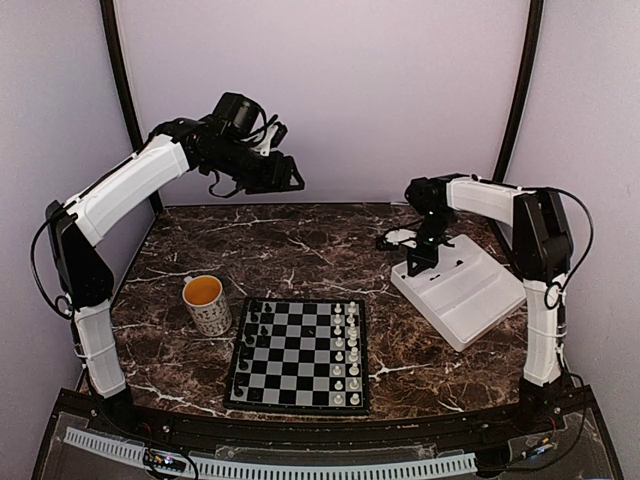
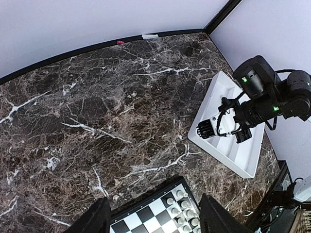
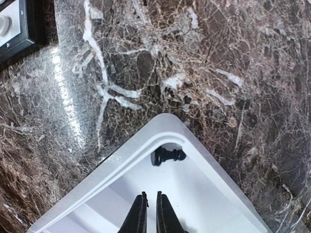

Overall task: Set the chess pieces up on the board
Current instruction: Pick up the pawn from the storage box.

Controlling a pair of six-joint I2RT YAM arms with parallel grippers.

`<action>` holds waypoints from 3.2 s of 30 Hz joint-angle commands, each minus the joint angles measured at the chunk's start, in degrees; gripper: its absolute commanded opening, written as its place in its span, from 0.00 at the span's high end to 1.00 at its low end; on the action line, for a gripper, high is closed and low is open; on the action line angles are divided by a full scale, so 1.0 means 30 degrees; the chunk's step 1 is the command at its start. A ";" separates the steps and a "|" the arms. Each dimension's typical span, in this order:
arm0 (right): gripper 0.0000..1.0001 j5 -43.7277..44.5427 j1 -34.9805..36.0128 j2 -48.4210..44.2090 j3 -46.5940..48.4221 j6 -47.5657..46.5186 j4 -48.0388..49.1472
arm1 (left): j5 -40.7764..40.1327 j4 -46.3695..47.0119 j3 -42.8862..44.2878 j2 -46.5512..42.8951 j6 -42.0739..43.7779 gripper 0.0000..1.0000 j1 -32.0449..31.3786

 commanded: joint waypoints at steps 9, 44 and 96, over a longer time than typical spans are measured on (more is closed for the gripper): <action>0.81 -0.1058 -0.0432 -0.0605 -0.0361 0.0968 0.0899 | 0.0668 0.0339 0.0443 0.0183 0.0161 0.35 0.0111; 0.67 0.0816 0.0988 0.0648 -0.0788 -0.1752 0.5456 | 0.0014 -0.0182 0.0893 0.0295 -0.0262 0.35 0.0098; 0.75 -0.2218 0.0530 0.2552 0.2627 -0.3417 0.2708 | 0.0319 -0.0985 0.2163 0.1461 0.0412 0.35 0.0141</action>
